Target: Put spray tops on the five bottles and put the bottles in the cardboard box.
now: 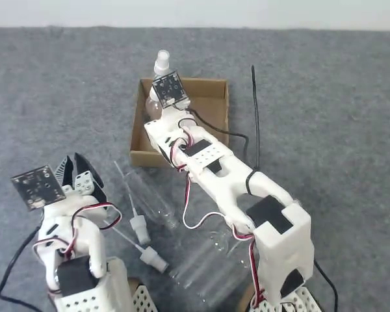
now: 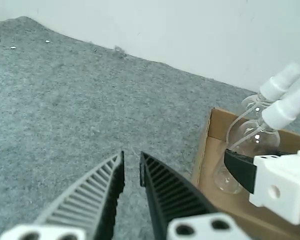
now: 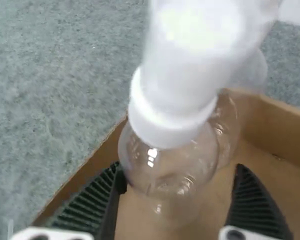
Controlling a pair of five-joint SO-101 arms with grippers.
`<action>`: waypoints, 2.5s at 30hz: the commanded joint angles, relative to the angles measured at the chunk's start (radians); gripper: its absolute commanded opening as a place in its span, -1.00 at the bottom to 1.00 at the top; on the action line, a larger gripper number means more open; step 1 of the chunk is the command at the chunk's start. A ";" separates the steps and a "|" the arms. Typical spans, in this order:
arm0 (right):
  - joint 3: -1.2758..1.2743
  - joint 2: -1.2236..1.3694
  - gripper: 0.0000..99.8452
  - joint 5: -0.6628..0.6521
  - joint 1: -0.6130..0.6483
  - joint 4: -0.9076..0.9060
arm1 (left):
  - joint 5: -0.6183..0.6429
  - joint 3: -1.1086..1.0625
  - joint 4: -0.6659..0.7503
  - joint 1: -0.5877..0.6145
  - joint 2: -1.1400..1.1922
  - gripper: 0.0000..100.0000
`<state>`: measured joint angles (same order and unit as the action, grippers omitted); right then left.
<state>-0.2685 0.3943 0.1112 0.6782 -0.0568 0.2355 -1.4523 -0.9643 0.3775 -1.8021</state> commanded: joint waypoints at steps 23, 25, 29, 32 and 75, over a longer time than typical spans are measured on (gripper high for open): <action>0.000 -0.222 -0.33 0.009 0.010 -0.278 | 0.008 0.012 0.008 0.008 -0.021 -0.91; 0.005 -0.222 -0.33 0.006 0.010 -0.314 | 0.008 0.012 0.008 0.008 -0.021 -0.91; 0.002 -0.268 -0.33 0.009 0.010 -0.369 | 0.008 0.012 0.008 0.008 -0.021 -0.91; 0.002 -0.326 -0.33 0.009 0.010 -0.441 | 0.008 0.012 0.008 0.008 -0.021 -0.91; 0.009 -0.865 -0.33 0.002 0.226 -1.194 | 0.015 0.012 0.043 0.130 -0.021 -0.90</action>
<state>-0.2839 -0.4127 0.1082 0.8915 -1.2029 0.2401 -1.4523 -0.9551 0.4987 -1.8021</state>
